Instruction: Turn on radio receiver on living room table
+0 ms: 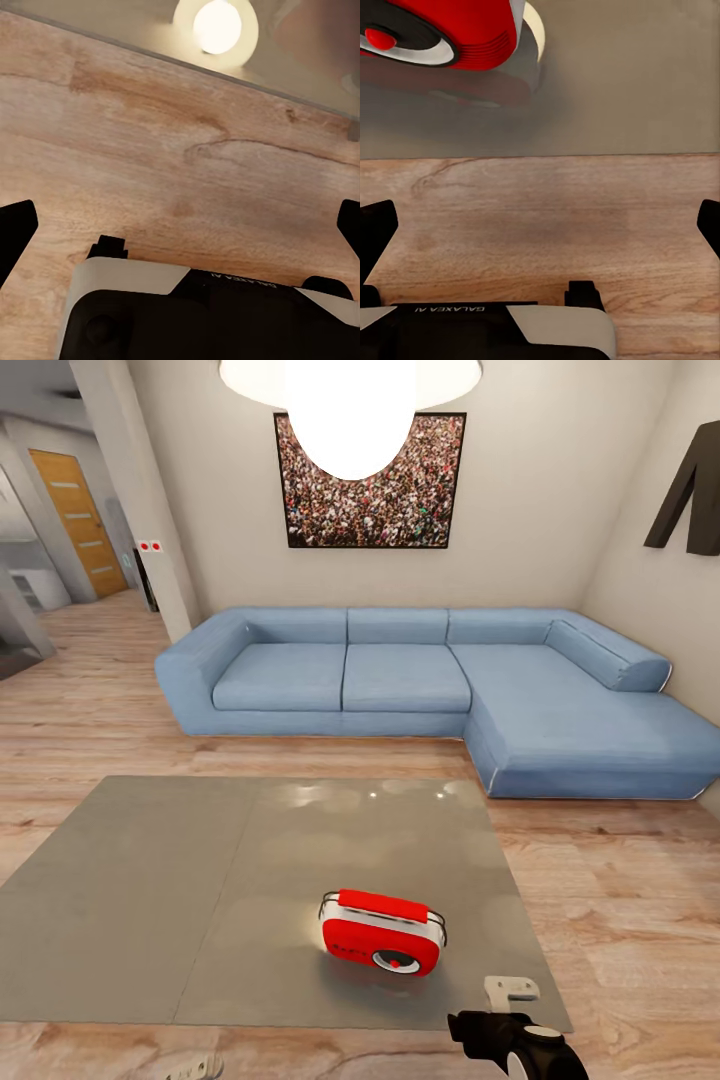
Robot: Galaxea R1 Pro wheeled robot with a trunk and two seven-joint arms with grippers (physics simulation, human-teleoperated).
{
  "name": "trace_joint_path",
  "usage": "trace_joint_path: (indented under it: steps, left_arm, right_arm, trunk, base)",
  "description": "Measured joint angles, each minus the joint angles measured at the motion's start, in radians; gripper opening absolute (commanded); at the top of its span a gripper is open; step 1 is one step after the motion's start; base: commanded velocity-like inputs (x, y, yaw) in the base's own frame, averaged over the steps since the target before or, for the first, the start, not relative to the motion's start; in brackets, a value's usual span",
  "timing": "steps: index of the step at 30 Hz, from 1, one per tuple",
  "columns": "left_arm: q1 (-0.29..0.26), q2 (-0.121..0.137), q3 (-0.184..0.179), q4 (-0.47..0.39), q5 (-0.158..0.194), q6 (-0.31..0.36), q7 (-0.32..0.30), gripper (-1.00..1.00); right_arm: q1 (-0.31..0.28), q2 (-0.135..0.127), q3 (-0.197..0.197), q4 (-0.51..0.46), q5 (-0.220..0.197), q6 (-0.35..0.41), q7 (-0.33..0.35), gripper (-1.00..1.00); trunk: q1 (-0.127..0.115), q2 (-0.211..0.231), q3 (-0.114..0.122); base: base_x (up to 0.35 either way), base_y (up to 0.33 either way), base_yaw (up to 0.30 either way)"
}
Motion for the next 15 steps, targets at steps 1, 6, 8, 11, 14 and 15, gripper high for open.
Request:
trace_joint_path:
  steps: [1,6,8,11,14,15]
  left_arm:
    - [0.000,0.000,0.000,0.000,0.000,0.000,0.000,1.00]
    - [0.000,0.000,0.000,0.000,0.001,0.000,0.001,1.00]
    - [0.000,0.000,0.000,-0.001,0.001,0.000,0.001,1.00]
    - [0.000,0.001,0.000,-0.001,0.001,0.000,0.001,1.00]
    - [0.000,0.002,0.000,-0.002,0.001,0.000,0.001,1.00]
    - [0.000,0.003,0.000,-0.003,0.001,0.001,0.000,1.00]
  right_arm:
    - [0.000,0.000,0.000,0.000,0.000,0.000,0.000,1.00]
    - [0.000,0.000,0.000,-0.001,0.000,0.001,-0.001,1.00]
    - [0.000,0.000,0.000,-0.001,0.001,0.001,-0.001,1.00]
    - [0.000,0.000,0.000,-0.001,0.001,0.001,-0.001,1.00]
    - [0.000,0.000,0.000,-0.004,0.001,0.002,-0.001,1.00]
    - [0.000,0.000,-0.001,-0.005,0.002,0.003,-0.001,1.00]
  trunk:
    - [0.000,0.000,0.000]
    - [0.000,0.000,0.000]
    - [0.000,0.000,0.000]
    - [0.000,0.000,0.000]
    - [0.000,0.000,0.000]
    - [0.000,0.000,0.000]
  base:
    - [0.000,0.000,0.000]
    - [0.000,0.000,0.000]
    - [0.000,0.000,0.000]
    - [0.000,0.000,0.000]
    - [0.000,0.000,0.000]
    - [0.000,0.000,0.000]
